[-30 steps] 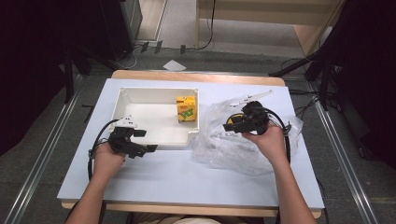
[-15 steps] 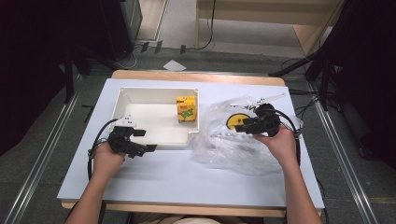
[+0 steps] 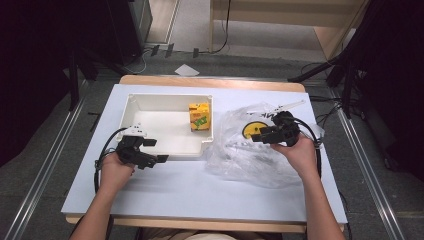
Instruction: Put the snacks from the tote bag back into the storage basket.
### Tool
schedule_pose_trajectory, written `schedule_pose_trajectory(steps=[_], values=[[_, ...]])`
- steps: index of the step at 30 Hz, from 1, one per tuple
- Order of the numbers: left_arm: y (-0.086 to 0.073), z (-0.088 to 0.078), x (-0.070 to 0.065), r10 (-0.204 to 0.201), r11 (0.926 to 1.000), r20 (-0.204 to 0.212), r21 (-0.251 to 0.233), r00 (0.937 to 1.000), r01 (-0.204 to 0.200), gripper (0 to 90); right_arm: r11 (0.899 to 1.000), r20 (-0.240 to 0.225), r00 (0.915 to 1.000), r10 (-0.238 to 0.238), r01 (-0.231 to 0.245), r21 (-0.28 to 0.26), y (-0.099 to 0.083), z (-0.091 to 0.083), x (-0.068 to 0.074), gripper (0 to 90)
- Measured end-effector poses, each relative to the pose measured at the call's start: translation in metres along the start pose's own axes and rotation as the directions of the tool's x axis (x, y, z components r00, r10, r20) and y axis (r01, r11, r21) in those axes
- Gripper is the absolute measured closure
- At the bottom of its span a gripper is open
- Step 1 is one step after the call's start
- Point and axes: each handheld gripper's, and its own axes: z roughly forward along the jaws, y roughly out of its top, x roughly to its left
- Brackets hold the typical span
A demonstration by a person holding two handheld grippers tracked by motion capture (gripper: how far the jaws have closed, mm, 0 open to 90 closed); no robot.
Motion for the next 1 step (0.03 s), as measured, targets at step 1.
schedule_pose_trajectory(steps=[1], values=[[0.0002,0.0002,-0.0001,0.002,1.0,0.001,0.001,1.0,-0.002,18.0,1.0,0.001,1.0,0.0,0.0,0.001,0.0001,0.0002,0.0002,47.0]])
